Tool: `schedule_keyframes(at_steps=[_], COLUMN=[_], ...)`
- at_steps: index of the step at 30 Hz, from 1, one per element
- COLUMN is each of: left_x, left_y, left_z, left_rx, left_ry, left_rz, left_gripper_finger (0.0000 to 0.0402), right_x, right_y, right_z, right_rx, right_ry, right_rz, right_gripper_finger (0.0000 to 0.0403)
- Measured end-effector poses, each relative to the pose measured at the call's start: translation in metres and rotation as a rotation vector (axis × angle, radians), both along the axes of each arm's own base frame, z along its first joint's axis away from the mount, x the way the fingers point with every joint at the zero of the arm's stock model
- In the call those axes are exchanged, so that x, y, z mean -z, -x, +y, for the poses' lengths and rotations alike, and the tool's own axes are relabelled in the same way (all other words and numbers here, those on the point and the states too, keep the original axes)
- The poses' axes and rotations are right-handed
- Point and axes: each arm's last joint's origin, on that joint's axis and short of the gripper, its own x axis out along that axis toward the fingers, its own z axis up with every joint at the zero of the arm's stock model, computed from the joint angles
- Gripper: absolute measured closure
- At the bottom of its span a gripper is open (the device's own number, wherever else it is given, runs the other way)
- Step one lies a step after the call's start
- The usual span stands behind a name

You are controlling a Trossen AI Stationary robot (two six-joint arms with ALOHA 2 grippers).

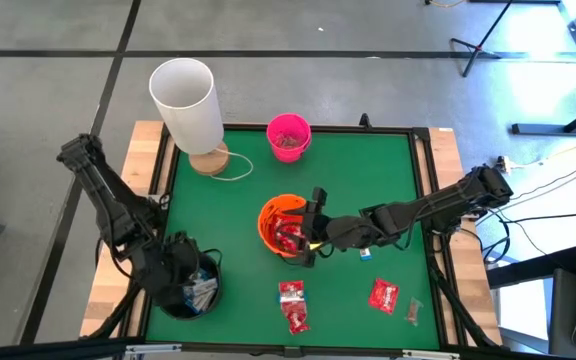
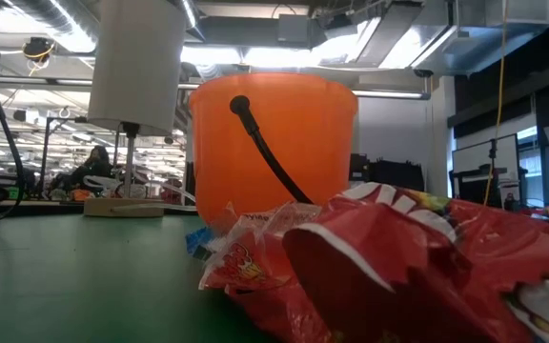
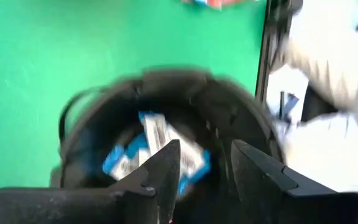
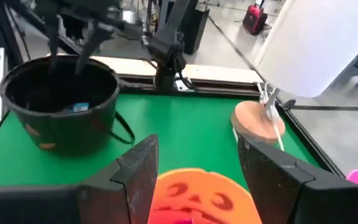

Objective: Sort candy
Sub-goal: Put the red candy into the orange bucket

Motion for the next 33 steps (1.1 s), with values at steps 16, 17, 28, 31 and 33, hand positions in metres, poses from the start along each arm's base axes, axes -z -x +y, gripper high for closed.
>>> schedule_keyframes(at_steps=[16,17,28,31,33], left_x=[-0.021,-0.024,-0.046,-0.037,-0.026], left_y=[-0.028,-0.032,-0.057,-0.066,-0.072], left_z=[0.026,0.027,0.031,0.036,0.04], left_rx=[0.113,0.124,0.295,0.28,0.297], left_ry=[-0.373,-0.368,-0.352,-0.351,-0.296], left_rz=[-0.394,-0.426,-0.696,-0.752,-0.798], left_gripper_finger=[0.0267,0.0266,0.0266,0.0266,0.0266], right_x=[0.02,0.023,0.067,0.082,0.091], right_y=[0.073,0.077,0.147,0.162,0.17], right_z=[0.022,0.025,0.071,0.082,0.086], right_rx=[0.026,0.03,0.199,0.235,0.278], right_ry=[-0.237,-0.25,-0.434,-0.477,-0.519], right_rz=[0.519,0.557,0.884,0.91,0.926], right_gripper_finger=[0.0187,0.0187,0.0187,0.0187,0.0187])
